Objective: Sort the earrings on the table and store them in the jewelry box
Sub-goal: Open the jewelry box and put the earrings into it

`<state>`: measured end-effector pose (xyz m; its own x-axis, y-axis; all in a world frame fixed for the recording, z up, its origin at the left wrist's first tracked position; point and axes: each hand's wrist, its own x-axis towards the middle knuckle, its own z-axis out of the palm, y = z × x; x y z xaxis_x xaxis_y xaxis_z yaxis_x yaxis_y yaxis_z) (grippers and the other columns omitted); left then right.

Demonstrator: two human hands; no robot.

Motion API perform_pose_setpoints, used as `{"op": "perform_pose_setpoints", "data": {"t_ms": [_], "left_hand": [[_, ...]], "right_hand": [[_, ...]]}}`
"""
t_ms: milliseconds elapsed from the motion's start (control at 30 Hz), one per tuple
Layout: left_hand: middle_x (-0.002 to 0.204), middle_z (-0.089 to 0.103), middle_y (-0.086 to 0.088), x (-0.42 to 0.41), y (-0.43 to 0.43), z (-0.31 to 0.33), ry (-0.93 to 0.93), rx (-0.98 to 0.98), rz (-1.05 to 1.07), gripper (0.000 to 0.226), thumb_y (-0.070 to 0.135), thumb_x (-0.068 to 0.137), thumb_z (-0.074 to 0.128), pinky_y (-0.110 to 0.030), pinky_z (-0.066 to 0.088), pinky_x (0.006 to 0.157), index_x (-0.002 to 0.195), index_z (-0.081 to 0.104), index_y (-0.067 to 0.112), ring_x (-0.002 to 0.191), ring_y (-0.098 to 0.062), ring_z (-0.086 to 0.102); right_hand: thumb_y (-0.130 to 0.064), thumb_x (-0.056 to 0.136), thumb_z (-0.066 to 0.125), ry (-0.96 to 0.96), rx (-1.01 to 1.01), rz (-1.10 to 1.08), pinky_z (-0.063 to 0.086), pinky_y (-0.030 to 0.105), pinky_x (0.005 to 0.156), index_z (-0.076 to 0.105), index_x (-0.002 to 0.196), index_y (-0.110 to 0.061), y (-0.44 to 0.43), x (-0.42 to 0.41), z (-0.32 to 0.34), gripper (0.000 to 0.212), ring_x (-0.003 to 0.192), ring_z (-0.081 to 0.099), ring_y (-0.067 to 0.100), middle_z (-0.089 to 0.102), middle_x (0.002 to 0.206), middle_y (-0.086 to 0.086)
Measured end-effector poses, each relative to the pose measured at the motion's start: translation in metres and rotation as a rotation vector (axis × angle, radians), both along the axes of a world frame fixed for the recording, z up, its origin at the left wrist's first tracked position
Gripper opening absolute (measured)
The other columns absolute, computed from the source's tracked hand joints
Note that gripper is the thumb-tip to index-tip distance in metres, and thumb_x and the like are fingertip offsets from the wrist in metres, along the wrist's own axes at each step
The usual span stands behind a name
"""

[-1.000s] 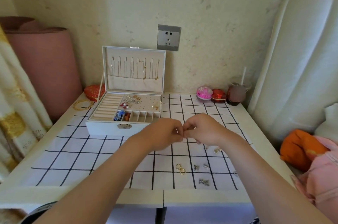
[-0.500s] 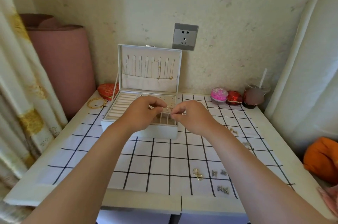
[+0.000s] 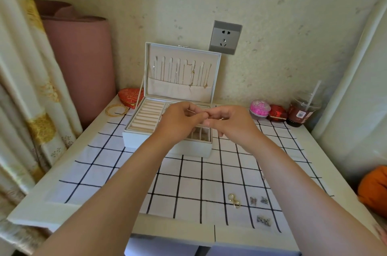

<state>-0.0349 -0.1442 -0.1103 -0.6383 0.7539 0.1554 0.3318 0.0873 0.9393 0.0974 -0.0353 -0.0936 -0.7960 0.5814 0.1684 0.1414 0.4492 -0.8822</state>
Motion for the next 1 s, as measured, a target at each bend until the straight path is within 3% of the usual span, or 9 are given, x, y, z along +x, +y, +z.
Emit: {"op": "perform_pose_setpoints", "data": {"t_ms": [100,167,300,433,633,767,867,1000], "left_hand": [[0.054,0.063,0.018,0.001,0.001,0.002,0.034,-0.026,-0.002,0.012,0.036,0.086,0.073,-0.005,0.032,0.037,0.084,0.072,0.024,0.048,0.01,0.055],[0.05,0.061,0.022,0.003,-0.001,0.004,0.068,-0.082,-0.044,0.014,0.038,0.091,0.068,-0.008,0.034,0.041,0.085,0.073,0.027,0.045,0.011,0.053],[0.074,0.066,0.015,-0.005,-0.005,-0.001,0.401,-0.244,-0.044,0.024,0.047,0.096,0.053,-0.025,0.043,0.065,0.087,0.07,0.033,0.074,-0.004,0.06],[0.1,0.066,0.017,-0.014,-0.008,-0.008,0.517,-0.274,-0.072,0.016,0.035,0.094,0.059,-0.032,0.049,0.088,0.104,0.071,0.035,0.096,-0.007,0.056],[0.098,0.061,0.011,-0.014,-0.01,-0.015,0.727,-0.347,-0.187,0.023,0.046,0.086,0.06,-0.039,0.045,0.09,0.106,0.072,0.044,0.101,-0.016,0.05],[0.108,0.056,0.009,-0.012,-0.011,-0.016,0.724,-0.354,-0.207,0.027,0.046,0.086,0.063,-0.036,0.041,0.094,0.112,0.07,0.043,0.107,-0.015,0.045],[0.106,0.056,0.008,-0.01,-0.011,-0.013,0.715,-0.347,-0.218,0.024,0.045,0.086,0.064,-0.035,0.042,0.092,0.109,0.071,0.043,0.106,-0.014,0.046],[0.102,0.057,0.008,-0.003,-0.008,-0.01,0.764,-0.343,-0.187,0.024,0.046,0.086,0.063,-0.034,0.042,0.09,0.107,0.072,0.039,0.103,-0.013,0.047]], "right_hand": [[-0.009,0.081,0.079,0.041,-0.026,-0.054,0.043,0.016,0.049,0.078,0.085,-0.024,-0.002,0.0,0.001,0.016,0.044,0.048,0.001,0.073,0.069,-0.012],[-0.01,0.081,0.08,0.022,-0.014,-0.073,0.041,0.013,0.05,0.078,0.081,-0.025,0.0,-0.001,-0.002,0.016,0.044,0.05,-0.001,0.072,0.066,-0.014],[-0.019,0.084,0.078,-0.108,0.13,-0.105,0.044,0.015,0.067,0.079,0.081,-0.027,0.008,-0.005,-0.015,0.009,0.064,0.061,-0.007,0.073,0.078,-0.015],[-0.026,0.089,0.072,-0.326,0.405,-0.069,0.051,0.032,0.087,0.077,0.088,-0.035,0.009,-0.01,-0.022,0.011,0.092,0.062,0.003,0.065,0.086,-0.023],[-0.023,0.093,0.065,-0.363,0.562,-0.038,0.05,0.035,0.087,0.073,0.11,-0.033,0.006,-0.01,-0.018,0.021,0.101,0.059,0.013,0.063,0.105,-0.011],[-0.02,0.091,0.058,-0.427,0.64,-0.052,0.051,0.034,0.079,0.075,0.095,-0.035,0.003,-0.007,-0.017,0.023,0.093,0.059,0.014,0.057,0.103,-0.008],[-0.025,0.091,0.056,-0.493,0.627,-0.01,0.051,0.035,0.078,0.075,0.096,-0.039,0.001,-0.005,-0.02,0.025,0.092,0.058,0.017,0.051,0.099,-0.006],[-0.024,0.091,0.059,-0.401,0.566,-0.03,0.05,0.034,0.082,0.073,0.098,-0.039,0.003,0.007,-0.013,0.022,0.096,0.058,0.012,0.054,0.102,-0.009]]}}
